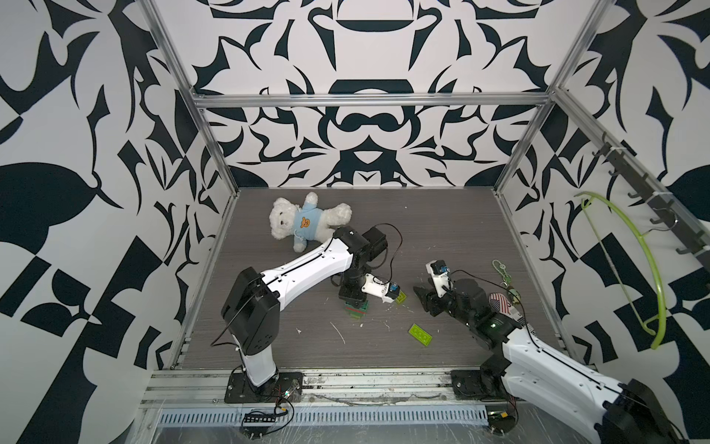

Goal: Assemble a carrot with lego
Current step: Adjust the lego brick at the center of the board.

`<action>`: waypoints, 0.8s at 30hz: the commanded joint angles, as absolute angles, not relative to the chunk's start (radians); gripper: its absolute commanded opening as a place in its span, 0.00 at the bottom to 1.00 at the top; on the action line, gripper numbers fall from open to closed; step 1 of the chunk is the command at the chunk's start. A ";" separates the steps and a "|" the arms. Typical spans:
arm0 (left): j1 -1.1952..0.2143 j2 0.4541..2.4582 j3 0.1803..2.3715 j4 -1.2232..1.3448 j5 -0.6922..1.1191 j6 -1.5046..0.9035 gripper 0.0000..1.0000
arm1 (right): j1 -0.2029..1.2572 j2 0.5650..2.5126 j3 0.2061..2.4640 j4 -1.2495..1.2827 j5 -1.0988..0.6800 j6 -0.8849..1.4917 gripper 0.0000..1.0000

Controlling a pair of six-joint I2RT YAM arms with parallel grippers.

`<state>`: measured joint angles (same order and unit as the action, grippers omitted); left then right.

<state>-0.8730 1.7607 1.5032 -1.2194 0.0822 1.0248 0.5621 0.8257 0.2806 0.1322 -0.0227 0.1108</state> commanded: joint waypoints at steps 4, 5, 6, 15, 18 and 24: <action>-0.883 1.778 1.468 -1.210 0.019 1.016 0.00 | 0.559 0.822 0.300 0.170 -0.030 0.123 0.61; -0.885 1.774 1.462 -1.200 0.021 1.012 0.00 | 0.559 0.822 0.298 0.171 -0.031 0.124 0.61; -0.887 1.771 1.459 -1.191 0.020 1.010 0.00 | 0.559 0.824 0.298 0.173 -0.031 0.124 0.61; -0.887 1.773 1.393 -1.167 0.077 0.974 0.00 | 0.558 0.828 0.300 0.172 -0.030 0.123 0.61; -0.881 1.761 1.336 -1.137 0.076 0.954 0.00 | 0.559 0.826 0.299 0.172 -0.029 0.124 0.61; -0.871 1.783 1.282 -1.135 0.068 0.951 0.00 | 0.559 0.834 0.305 0.167 -0.032 0.123 0.61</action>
